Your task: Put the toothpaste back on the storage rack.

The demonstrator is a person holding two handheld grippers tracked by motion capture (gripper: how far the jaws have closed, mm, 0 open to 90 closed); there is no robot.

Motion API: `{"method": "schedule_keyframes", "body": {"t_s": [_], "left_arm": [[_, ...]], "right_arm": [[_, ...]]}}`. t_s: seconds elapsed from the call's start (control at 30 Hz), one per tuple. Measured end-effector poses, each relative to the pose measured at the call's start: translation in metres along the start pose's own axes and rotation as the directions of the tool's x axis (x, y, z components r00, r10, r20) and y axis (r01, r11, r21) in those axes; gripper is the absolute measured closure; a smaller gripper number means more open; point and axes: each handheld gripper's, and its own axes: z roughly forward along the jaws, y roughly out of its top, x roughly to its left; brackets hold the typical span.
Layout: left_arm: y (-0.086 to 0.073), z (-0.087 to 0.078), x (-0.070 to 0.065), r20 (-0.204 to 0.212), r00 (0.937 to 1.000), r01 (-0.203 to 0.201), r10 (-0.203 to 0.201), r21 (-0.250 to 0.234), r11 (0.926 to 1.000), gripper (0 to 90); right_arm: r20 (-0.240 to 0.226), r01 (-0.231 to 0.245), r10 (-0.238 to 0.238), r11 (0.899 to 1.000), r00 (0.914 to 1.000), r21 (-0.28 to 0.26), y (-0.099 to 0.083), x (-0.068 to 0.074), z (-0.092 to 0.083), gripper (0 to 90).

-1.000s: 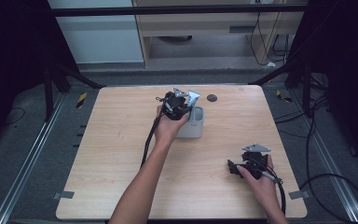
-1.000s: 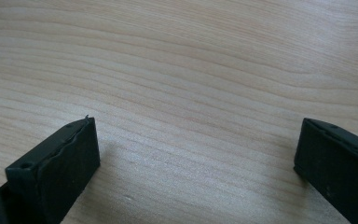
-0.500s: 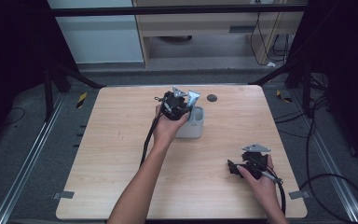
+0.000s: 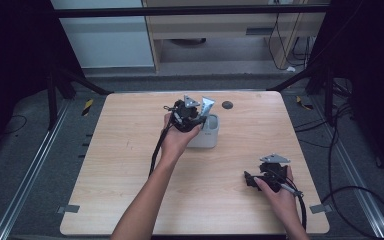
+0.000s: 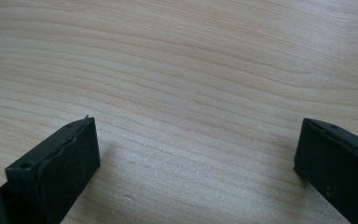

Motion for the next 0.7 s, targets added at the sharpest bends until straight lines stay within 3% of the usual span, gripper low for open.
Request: {"method": "schedule_keyframes", "body": {"t_s": [0.23,0.4,0.7], "left_arm": [[0.0,-0.008,-0.001,-0.017,0.9997,-0.018,0.018,-0.001,0.9998,47.2],[-0.002,-0.011,-0.003,-0.003,0.9992,-0.04,0.04,0.023,0.999,41.4],[-0.002,-0.019,-0.006,0.03,0.9988,-0.038,0.037,0.025,0.999,29.6]], "right_arm": [[0.0,0.0,0.0,1.0,1.0,-0.002,0.0,0.0,0.0,0.3],[0.0,0.0,0.0,1.0,1.0,-0.002,0.0,0.0,0.0,0.3],[0.001,0.002,-0.002,1.0,1.0,-0.001,0.0,0.0,0.0,0.3]]}}
